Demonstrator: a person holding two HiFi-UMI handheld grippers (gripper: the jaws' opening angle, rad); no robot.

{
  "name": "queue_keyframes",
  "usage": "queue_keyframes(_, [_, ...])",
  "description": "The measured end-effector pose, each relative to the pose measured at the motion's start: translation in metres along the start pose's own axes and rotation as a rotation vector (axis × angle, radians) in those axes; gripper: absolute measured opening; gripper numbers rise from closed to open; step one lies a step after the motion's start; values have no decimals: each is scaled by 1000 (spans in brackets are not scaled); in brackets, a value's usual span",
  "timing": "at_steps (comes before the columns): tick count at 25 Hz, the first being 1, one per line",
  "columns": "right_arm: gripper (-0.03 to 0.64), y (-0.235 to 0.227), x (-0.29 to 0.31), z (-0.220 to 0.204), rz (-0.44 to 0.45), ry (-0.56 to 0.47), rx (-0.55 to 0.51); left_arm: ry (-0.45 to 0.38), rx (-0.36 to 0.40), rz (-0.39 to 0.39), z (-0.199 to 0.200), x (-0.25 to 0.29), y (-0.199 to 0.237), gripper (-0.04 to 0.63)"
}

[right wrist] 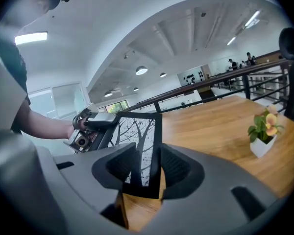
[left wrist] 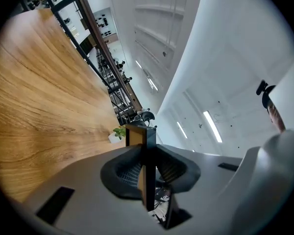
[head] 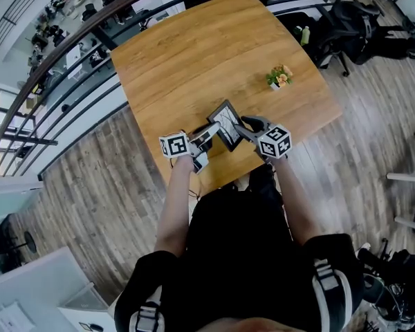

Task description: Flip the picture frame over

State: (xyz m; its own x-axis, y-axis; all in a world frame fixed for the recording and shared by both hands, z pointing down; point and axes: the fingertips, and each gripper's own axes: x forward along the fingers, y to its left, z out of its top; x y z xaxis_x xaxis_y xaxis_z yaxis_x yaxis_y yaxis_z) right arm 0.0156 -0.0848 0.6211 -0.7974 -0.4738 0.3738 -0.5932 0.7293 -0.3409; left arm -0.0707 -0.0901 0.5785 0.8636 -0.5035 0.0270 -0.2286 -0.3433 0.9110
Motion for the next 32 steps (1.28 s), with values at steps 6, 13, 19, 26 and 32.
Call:
queue_keyframes(6, [191, 3, 1, 1, 90, -36, 145, 51, 17, -94, -5, -1, -14, 95])
queue_keyframes(13, [163, 12, -4, -4, 192, -30, 237, 97, 74, -144, -7, 0, -23, 95])
queue_keyframes(19, [146, 8, -7, -12, 151, -7, 250, 103, 82, -127, -10, 3, -21, 95])
queue_keyframes(26, [119, 10, -10, -12, 99, 1, 234, 60, 115, -30, -1, 0, -13, 91])
queue_keyframes(32, [104, 8, -11, -18, 73, 16, 222, 42, 145, 25, -2, -1, -2, 87])
